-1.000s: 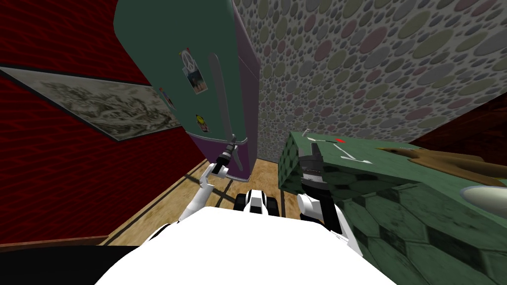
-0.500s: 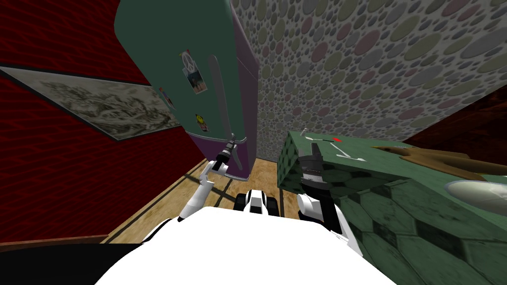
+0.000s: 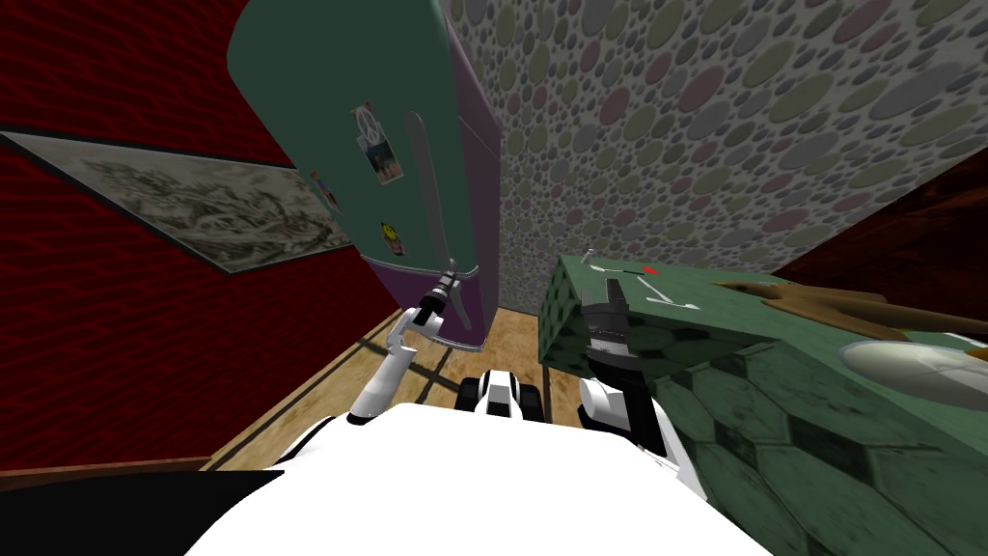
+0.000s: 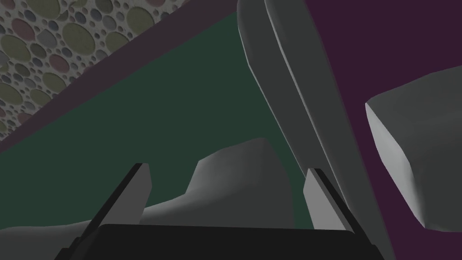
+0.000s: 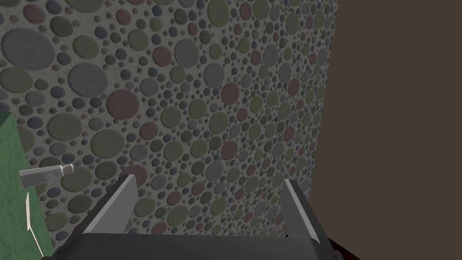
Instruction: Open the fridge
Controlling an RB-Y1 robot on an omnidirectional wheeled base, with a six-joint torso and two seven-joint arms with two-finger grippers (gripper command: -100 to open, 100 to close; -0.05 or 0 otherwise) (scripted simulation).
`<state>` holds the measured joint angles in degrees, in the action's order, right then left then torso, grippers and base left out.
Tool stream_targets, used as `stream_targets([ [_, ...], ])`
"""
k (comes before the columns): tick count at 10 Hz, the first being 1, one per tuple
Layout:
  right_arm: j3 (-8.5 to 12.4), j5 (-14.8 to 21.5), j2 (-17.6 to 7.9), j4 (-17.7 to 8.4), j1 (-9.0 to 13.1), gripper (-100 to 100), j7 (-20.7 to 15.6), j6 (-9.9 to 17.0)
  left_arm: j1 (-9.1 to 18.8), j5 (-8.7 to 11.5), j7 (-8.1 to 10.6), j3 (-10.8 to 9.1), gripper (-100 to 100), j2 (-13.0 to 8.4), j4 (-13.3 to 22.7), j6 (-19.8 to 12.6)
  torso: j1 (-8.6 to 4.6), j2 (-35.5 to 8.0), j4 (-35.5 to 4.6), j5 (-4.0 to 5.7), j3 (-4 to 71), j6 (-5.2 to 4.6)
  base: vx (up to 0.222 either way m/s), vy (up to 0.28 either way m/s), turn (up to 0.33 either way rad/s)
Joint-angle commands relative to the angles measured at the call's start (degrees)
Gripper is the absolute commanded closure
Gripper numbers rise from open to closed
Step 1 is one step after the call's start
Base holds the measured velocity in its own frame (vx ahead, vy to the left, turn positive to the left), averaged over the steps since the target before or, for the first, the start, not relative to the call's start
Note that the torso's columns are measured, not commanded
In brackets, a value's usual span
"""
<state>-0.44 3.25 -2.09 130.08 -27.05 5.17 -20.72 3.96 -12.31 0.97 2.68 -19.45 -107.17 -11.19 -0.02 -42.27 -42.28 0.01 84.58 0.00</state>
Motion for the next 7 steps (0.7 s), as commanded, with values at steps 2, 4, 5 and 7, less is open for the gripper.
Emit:
stream_targets([
  [2,0.00,0.00,0.00,0.00,0.00,0,0.00,0.00,1.71,-0.51,-0.20,-0.27,-100,-0.80,-0.31,-5.61,0.03,0.01,0.00,-0.01,0.00,0.01,-0.026,-0.022,-0.010],
  [4,0.00,0.00,0.00,0.00,0.00,0,0.00,0.00,2.39,-0.62,-0.23,-0.38,-100,-1.22,-0.45,-7.59,0.02,-0.01,0.00,-0.01,0.00,0.00,-0.029,-0.022,-0.014],
  [5,0.00,0.00,0.00,0.00,0.00,0,0.00,0.00,3.02,-0.72,-0.26,-0.48,-100,-1.60,-0.58,-9.44,0.03,-0.01,0.00,-0.01,-0.01,0.01,-0.031,-0.017,-0.011],
  [7,0.00,0.00,0.00,0.00,0.00,0,0.00,0.00,4.13,-0.90,-0.31,-0.66,-100,-2.27,-0.77,-12.67,0.03,-0.03,-0.01,-0.01,-0.02,0.00,-0.036,-0.022,-0.016],
])
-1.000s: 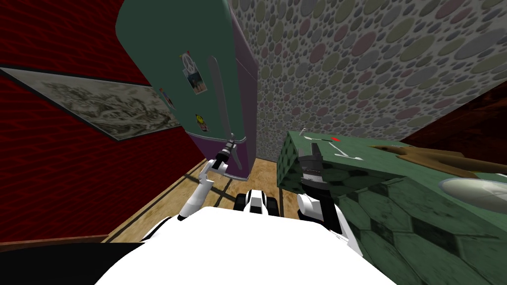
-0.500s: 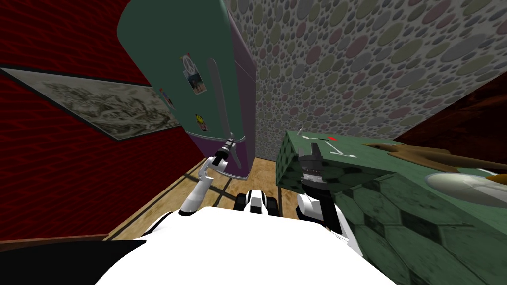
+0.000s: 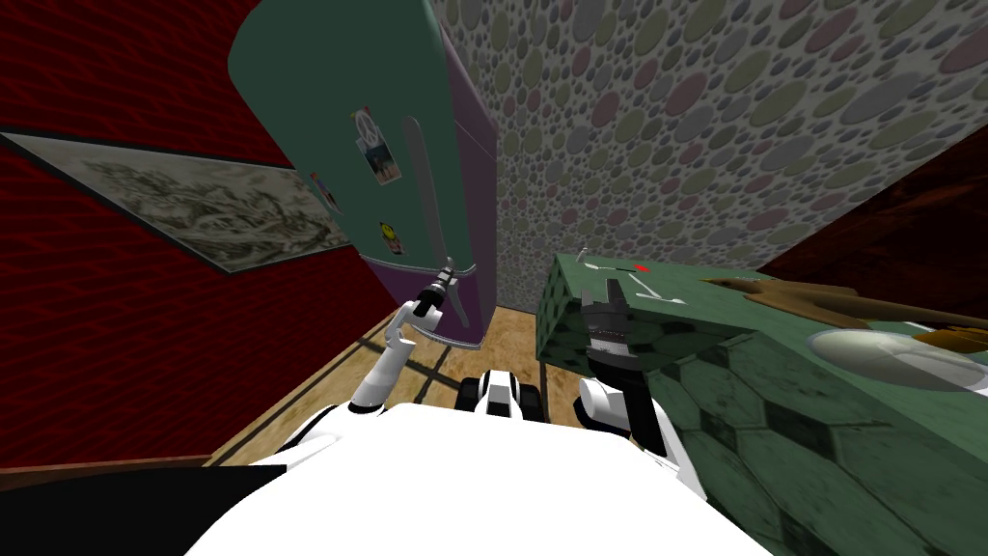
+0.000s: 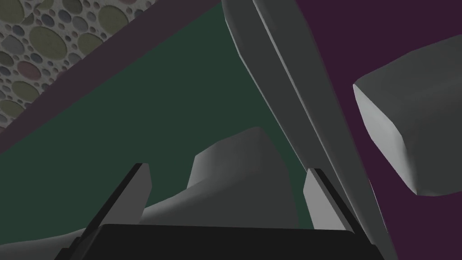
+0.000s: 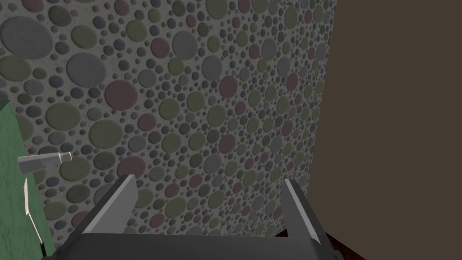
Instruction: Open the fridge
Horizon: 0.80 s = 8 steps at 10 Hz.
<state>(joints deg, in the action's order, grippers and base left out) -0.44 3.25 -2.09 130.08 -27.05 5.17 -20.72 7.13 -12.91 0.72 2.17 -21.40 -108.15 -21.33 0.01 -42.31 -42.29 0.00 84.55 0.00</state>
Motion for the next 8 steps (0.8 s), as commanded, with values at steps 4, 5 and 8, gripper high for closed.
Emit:
stream_targets([
  [4,0.00,0.00,0.00,0.00,0.00,0,0.00,0.00,2.69,-0.55,-0.14,-0.45,-100,-1.32,0.21,-7.53,0.03,0.05,0.02,-0.01,0.03,0.00,-0.027,-0.021,-0.012],
  [5,0.00,0.00,0.00,0.00,0.00,0,0.00,0.00,2.37,-0.50,-0.14,-0.38,-100,-1.16,0.04,-6.66,0.02,0.03,0.01,-0.01,0.02,0.00,-0.013,-0.008,-0.002],
  [8,0.01,0.00,-0.01,0.00,-0.01,0,0.00,0.00,2.03,0.33,-0.09,0.75,100,-1.88,-0.74,-6.87,-0.06,0.00,-0.11,0.07,0.01,-0.06,-0.031,0.044,-0.017],
])
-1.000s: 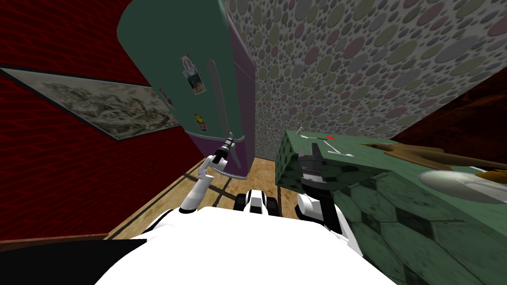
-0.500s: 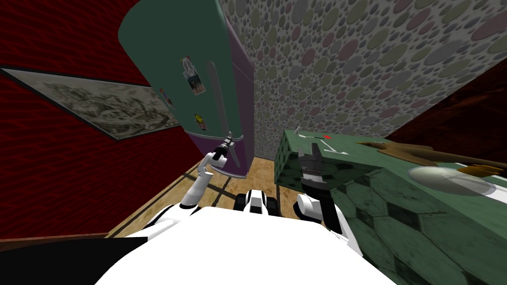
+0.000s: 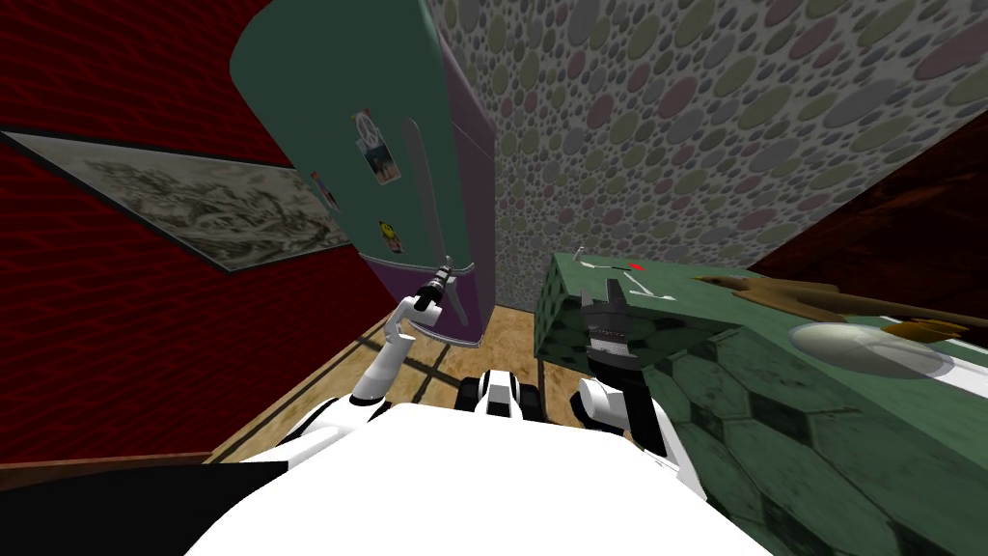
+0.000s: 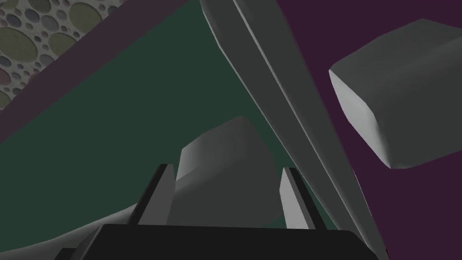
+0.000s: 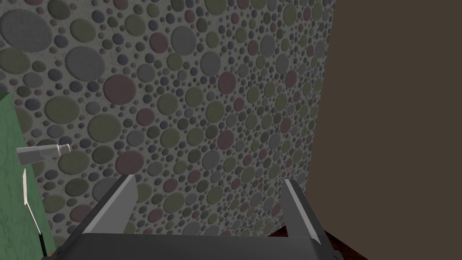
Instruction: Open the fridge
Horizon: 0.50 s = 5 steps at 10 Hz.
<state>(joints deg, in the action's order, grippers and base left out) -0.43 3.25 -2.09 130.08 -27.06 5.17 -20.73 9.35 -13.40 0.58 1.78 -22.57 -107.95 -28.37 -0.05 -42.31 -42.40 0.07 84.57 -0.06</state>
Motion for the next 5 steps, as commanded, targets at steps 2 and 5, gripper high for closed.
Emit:
stream_targets([
  [2,0.02,0.00,-0.02,-0.01,0.04,0,0.00,0.01,-0.39,1.64,0.09,2.29,100,-1.41,-1.89,0.34,0.59,-0.69,-0.15,-0.20,-0.44,0.12,-0.205,0.248,-0.110],
  [5,0.02,0.00,-0.02,-0.01,0.04,0,0.00,0.01,-0.77,3.27,0.18,4.58,100,-2.83,-3.77,0.68,0.45,-0.42,-0.31,-0.06,-0.24,0.37,-0.226,0.237,-0.067],
])
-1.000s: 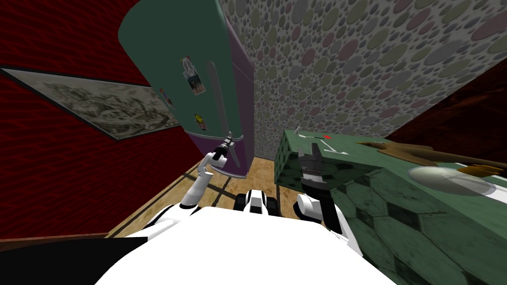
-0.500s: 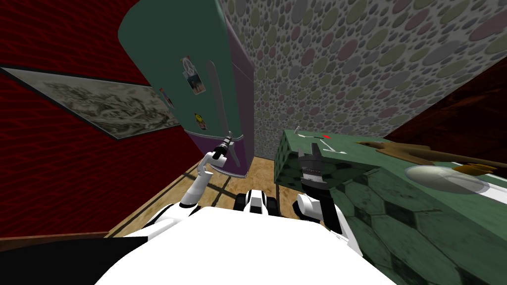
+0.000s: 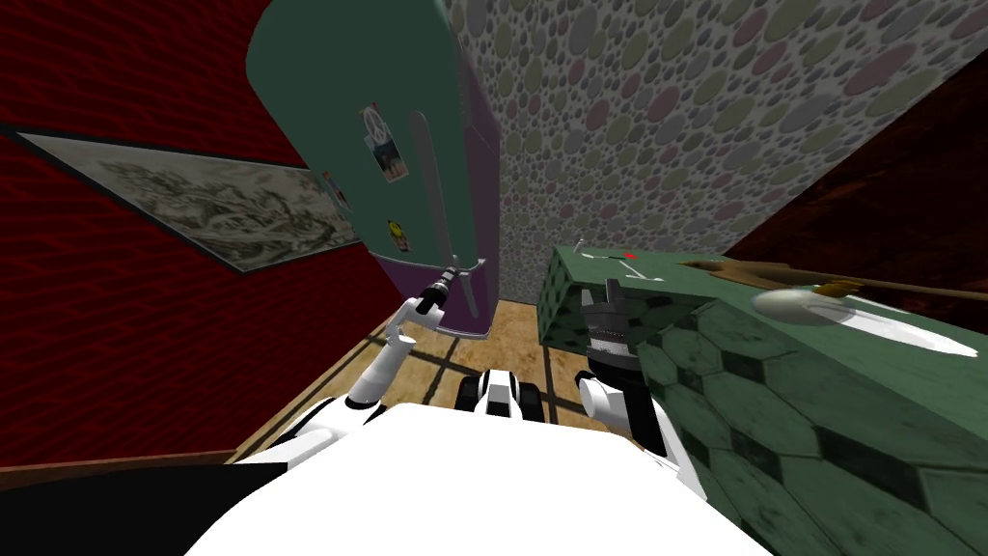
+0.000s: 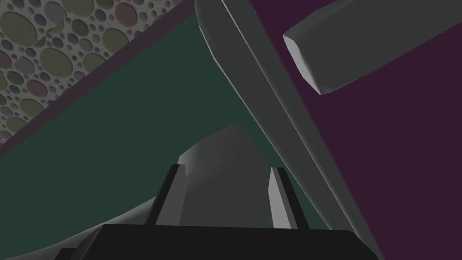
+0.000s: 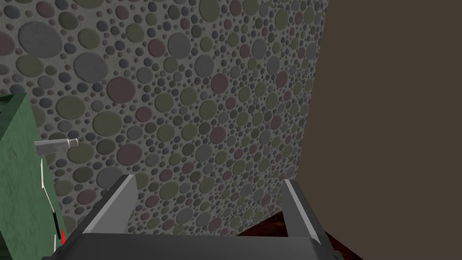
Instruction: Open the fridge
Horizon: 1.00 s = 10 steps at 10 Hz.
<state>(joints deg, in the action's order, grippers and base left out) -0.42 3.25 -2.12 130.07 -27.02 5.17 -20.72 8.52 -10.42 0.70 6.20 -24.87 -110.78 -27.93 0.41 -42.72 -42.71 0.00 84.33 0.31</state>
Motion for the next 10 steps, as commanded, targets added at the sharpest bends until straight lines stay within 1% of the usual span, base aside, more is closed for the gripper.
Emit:
stream_targets([
  [1,0.00,0.00,0.00,0.00,-0.01,0,0.00,0.00,-0.14,1.10,0.11,1.30,100,-1.23,-1.89,0.41,0.02,0.24,-0.06,0.03,0.12,0.15,-0.222,0.254,-0.058],
  [3,0.00,0.00,0.00,0.00,-0.01,0,0.00,0.00,-0.53,2.74,0.20,3.58,100,-2.65,-3.78,0.75,0.15,0.16,-0.11,0.02,0.11,0.12,-0.277,0.297,-0.094],
  [4,0.01,0.00,-0.01,0.00,0.00,0,0.00,0.00,-0.53,2.74,0.20,3.58,100,-2.65,-3.78,0.75,0.11,-0.06,-0.08,-0.02,-0.04,0.07,-0.221,0.256,-0.056],
  [5,0.00,0.00,0.00,0.00,-0.01,0,0.00,0.00,-0.72,3.56,0.24,4.73,100,-3.35,-4.72,0.92,-0.05,0.26,-0.13,0.06,0.15,0.17,-0.199,0.231,-0.041],
  [7,0.00,0.00,0.00,0.00,-0.01,0,0.00,0.00,-1.10,5.19,0.33,7.02,100,-4.77,-6.61,1.26,-0.10,0.11,-0.10,0.08,0.09,-0.03,-0.256,0.310,-0.082],
  [8,0.01,0.00,-0.01,0.00,-0.01,0,0.00,0.00,-0.94,4.78,0.29,6.89,100,-4.07,-5.10,0.96,-0.05,0.00,-0.07,0.03,0.00,-0.12,-0.129,0.157,-0.058],
  [9,-0.01,0.00,0.01,-0.01,-0.03,0,0.00,0.00,-1.70,5.37,0.28,8.56,100,-4.92,-6.59,1.35,-0.64,0.50,0.05,0.14,0.28,-0.10,-0.092,0.173,-0.019],
  [10,0.00,0.00,0.00,0.00,-0.03,0,0.00,0.00,-2.22,5.82,0.31,9.70,100,-5.78,-8.15,1.75,-0.59,0.59,0.19,0.17,0.38,-0.28,-0.133,0.280,-0.073],
])
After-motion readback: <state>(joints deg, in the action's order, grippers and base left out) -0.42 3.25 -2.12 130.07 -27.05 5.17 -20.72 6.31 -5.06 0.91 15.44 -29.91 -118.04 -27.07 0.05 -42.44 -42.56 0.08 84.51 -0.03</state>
